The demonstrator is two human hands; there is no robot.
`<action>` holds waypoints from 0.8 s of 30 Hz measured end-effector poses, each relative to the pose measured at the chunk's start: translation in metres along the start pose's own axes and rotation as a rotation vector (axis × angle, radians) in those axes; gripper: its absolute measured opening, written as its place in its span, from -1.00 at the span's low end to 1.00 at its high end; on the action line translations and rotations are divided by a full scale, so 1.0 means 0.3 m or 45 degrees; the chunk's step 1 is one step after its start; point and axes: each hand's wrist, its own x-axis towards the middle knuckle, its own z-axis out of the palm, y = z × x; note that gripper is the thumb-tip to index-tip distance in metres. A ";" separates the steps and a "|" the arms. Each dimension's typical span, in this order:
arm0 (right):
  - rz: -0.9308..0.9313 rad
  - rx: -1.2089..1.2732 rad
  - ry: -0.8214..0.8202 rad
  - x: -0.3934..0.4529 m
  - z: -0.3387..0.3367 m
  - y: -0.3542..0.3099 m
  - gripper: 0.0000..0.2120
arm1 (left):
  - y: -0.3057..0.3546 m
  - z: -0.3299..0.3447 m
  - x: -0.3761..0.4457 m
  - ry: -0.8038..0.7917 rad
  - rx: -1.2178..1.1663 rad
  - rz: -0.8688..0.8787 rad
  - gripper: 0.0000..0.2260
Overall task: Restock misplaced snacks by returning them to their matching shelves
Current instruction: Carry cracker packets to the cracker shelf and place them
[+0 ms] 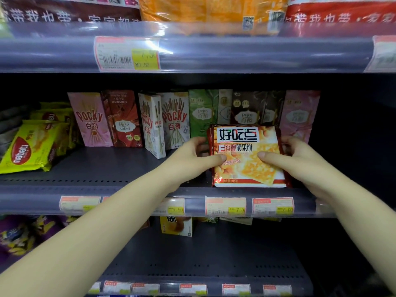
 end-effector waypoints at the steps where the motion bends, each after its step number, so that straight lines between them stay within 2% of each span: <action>1: 0.003 -0.008 -0.008 0.004 0.001 -0.001 -0.20 | 0.000 0.002 -0.001 0.000 0.000 0.006 -0.38; 4: -0.024 -0.049 0.034 0.008 0.009 -0.012 -0.22 | -0.001 0.000 -0.005 0.014 -0.027 -0.008 -0.36; 7: -0.246 -0.317 0.252 0.003 0.014 -0.044 -0.26 | 0.000 -0.030 -0.012 0.090 0.026 -0.009 -0.33; 10: -0.486 -0.503 0.440 -0.019 0.037 -0.111 -0.32 | -0.010 -0.093 -0.029 0.245 0.057 0.127 -0.56; 12: -0.605 -0.520 0.495 -0.038 0.075 -0.161 -0.35 | -0.023 -0.157 -0.038 0.415 0.111 0.337 -0.79; 13: -0.647 -0.535 0.499 -0.044 0.102 -0.186 -0.37 | -0.025 -0.195 -0.040 0.496 0.174 0.440 -0.79; 16: -0.687 -0.612 0.398 -0.054 0.196 -0.261 -0.43 | -0.024 -0.319 -0.017 0.667 0.463 0.641 -0.76; 19: -0.741 -0.750 0.220 -0.009 0.289 -0.329 -0.46 | -0.014 -0.427 0.031 0.795 0.736 0.731 -0.70; 21: -0.738 -0.800 0.109 0.048 0.342 -0.368 -0.46 | -0.008 -0.473 0.069 0.759 0.840 0.706 -0.62; 24: -0.734 -0.866 0.025 0.164 0.408 -0.407 -0.50 | -0.002 -0.502 0.131 0.563 0.970 0.591 -0.53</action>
